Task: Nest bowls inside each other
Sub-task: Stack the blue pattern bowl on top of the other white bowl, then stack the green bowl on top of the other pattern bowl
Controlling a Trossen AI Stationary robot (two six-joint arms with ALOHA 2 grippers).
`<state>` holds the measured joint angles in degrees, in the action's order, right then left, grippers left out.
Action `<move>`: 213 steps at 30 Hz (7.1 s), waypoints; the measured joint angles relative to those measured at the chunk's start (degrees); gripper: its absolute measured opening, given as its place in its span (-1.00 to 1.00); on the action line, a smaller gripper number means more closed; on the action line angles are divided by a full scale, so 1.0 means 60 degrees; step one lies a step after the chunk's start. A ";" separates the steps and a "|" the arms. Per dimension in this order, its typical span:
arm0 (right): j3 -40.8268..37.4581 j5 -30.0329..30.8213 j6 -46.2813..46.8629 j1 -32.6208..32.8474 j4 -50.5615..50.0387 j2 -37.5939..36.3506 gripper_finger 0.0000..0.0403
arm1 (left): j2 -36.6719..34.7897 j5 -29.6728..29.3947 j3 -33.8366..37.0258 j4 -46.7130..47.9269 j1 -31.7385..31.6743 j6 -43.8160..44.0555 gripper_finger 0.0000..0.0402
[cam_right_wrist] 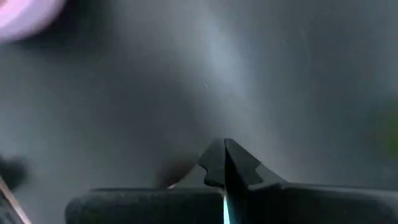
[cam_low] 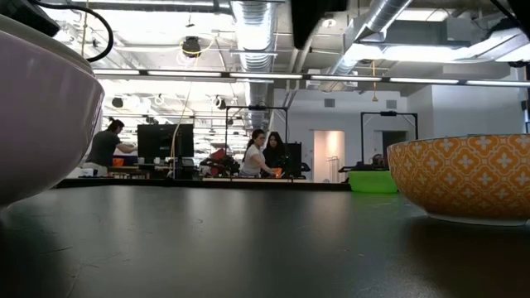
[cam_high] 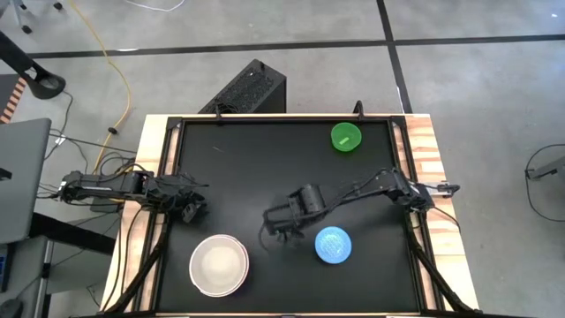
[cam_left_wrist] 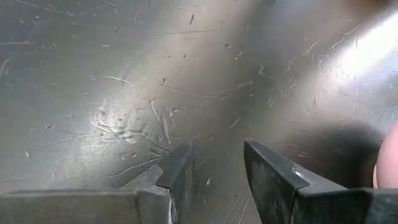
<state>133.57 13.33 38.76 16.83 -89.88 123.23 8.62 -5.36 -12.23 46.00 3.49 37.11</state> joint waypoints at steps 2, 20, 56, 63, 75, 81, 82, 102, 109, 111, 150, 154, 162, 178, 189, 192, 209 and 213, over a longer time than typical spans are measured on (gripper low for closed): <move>-0.0565 -0.0162 0.0286 0.0131 0.0066 -0.0095 -0.94 | 0.0001 0.0001 0.0000 0.0000 -0.0001 0.0000 -0.36; -0.8687 0.0481 0.6621 0.0953 0.2639 -0.5964 -0.85 | 0.0001 0.0002 0.0000 0.0000 0.0003 0.0003 -0.36; -1.1562 -0.2493 0.5557 0.1039 0.5713 -0.4122 -0.63 | 0.0001 0.0000 0.0000 -0.0001 0.0001 0.0001 -0.36; -1.1493 -0.2468 0.5529 0.0745 0.5237 -0.5009 -0.88 | 0.0001 0.0001 0.0000 0.0000 0.0002 0.0002 -0.36; -0.8398 -0.0762 0.4177 0.0408 0.6174 -0.5150 -0.94 | 0.0001 -0.0001 0.0000 0.0000 0.0002 0.0002 -0.36; -0.5630 -0.0431 0.1805 0.0283 0.6990 -0.3293 -0.94 | 0.0001 0.0002 0.0000 0.0000 -0.0001 0.0003 -0.36; -0.5131 -0.0435 0.1390 0.0253 0.7080 -0.2908 -0.94 | 0.0001 0.0002 0.0000 0.0000 -0.0001 -0.0001 -0.36; -0.0445 -0.2639 -0.2107 -0.0429 1.0327 0.1700 -0.93 | 0.0000 0.0001 0.0000 -0.0007 0.0000 0.0003 -0.36; -0.0462 -0.2751 -0.2545 -0.0345 1.1895 0.2359 -0.92 | -0.0003 -0.0002 0.0000 -0.0010 0.0000 -0.0001 -0.36; -0.0463 -0.2741 -0.2550 -0.0289 1.1700 0.2447 -0.92 | 0.0028 -0.0005 -0.0001 -0.0017 0.0001 0.0003 -0.36; -0.0458 -0.2456 -0.2042 -0.0457 1.0593 0.2977 -0.91 | 0.0198 -0.0038 -0.0007 -0.0004 0.0000 0.0003 -0.36; -0.0458 -0.2460 -0.2039 -0.0447 1.0595 0.2977 -0.87 | 0.0198 -0.0039 -0.0007 -0.0003 0.0001 0.0001 -0.36; -0.0458 -0.2460 -0.2039 -0.0429 1.0607 0.2977 -0.59 | 0.0198 -0.0038 -0.0004 -0.0003 0.0001 0.0000 -0.36; 0.0036 -0.2485 -0.3210 -0.0444 1.0616 0.2897 0.02 | 0.0198 -0.0038 -0.0004 -0.0001 0.0003 0.0003 -0.36; 0.0183 -0.3266 -0.3688 -0.0297 1.1931 0.2748 -0.02 | 0.0198 -0.0035 0.0000 0.0000 0.0002 0.0002 -0.36; 0.0190 -0.4180 -0.3992 -0.0070 1.2889 0.2973 -0.03 | 0.0198 -0.0035 0.0000 -0.0002 0.0002 0.0002 -0.36; 0.0191 -0.4238 -0.5580 0.0508 1.5776 0.4341 -0.03 | 0.0185 -0.0036 0.0000 -0.0011 0.0003 -0.0001 -0.36; 0.0179 -0.4087 -0.6164 0.0548 1.5196 0.4358 -0.03 | 0.0183 -0.0048 0.0000 -0.0007 0.0002 0.0002 -0.36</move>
<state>134.65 -11.19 1.77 20.12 1.30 149.38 9.72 -5.64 -12.23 45.95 3.51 37.12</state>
